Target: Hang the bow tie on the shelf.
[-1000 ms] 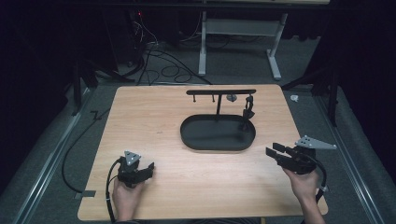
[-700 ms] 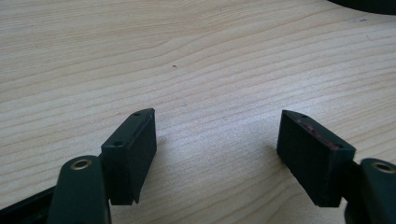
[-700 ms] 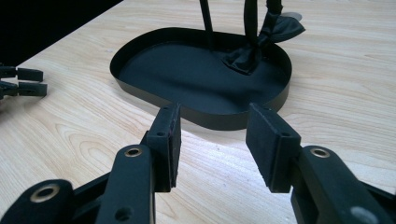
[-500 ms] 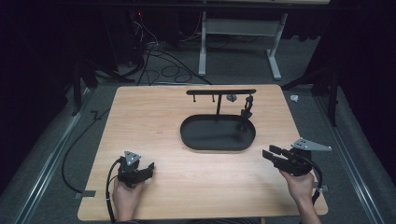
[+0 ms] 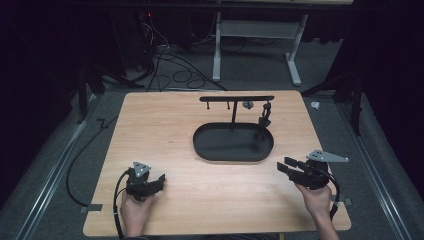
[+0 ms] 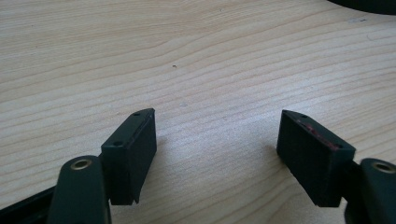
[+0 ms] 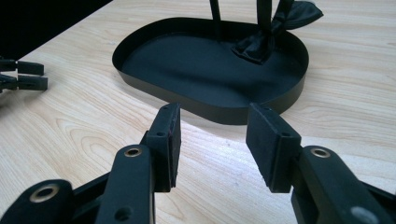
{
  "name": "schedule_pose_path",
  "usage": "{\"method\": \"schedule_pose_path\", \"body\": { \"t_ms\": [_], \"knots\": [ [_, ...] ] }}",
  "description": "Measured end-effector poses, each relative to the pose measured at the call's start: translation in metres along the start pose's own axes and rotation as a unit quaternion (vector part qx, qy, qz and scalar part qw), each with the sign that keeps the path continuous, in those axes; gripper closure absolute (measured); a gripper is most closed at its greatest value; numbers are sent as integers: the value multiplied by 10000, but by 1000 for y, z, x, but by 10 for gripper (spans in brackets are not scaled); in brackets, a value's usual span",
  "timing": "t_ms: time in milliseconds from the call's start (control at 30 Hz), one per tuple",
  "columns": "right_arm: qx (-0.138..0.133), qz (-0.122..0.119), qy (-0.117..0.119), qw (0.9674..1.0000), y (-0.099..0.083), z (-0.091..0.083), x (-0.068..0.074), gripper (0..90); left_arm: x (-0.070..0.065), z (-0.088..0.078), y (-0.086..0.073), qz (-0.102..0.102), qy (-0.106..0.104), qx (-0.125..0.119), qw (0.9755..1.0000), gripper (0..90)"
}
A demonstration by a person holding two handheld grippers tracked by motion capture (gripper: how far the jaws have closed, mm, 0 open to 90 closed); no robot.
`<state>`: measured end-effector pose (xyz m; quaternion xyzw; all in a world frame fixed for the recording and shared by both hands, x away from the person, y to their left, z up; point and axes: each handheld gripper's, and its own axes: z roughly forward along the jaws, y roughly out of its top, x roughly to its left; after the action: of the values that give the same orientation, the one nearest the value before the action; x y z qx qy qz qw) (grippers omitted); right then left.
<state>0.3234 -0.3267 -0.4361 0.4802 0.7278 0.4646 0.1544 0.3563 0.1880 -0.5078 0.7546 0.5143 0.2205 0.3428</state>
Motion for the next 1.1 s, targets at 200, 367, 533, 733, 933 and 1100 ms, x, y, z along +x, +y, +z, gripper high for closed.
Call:
{"method": "schedule_pose_path", "body": {
  "t_ms": [200,367,533,733,933,1100],
  "knots": [
    [80,-25,-23,10000,-4,6,1,568,0,0,0,-1,-1,0,10000,289],
    [158,-75,-23,9998,-5,11,2,568,0,0,0,0,0,0,10000,289],
    [234,-132,14,9996,-7,19,5,568,0,0,0,0,0,-1,10000,289],
    [269,-129,32,9995,-9,25,7,568,0,0,0,-1,-1,-1,10000,289],
    [321,-124,17,9994,-12,30,8,568,0,0,0,1,0,0,10000,289],
    [348,-168,-18,9993,-13,34,8,568,0,0,0,0,-1,0,10000,288]
  ]
}}
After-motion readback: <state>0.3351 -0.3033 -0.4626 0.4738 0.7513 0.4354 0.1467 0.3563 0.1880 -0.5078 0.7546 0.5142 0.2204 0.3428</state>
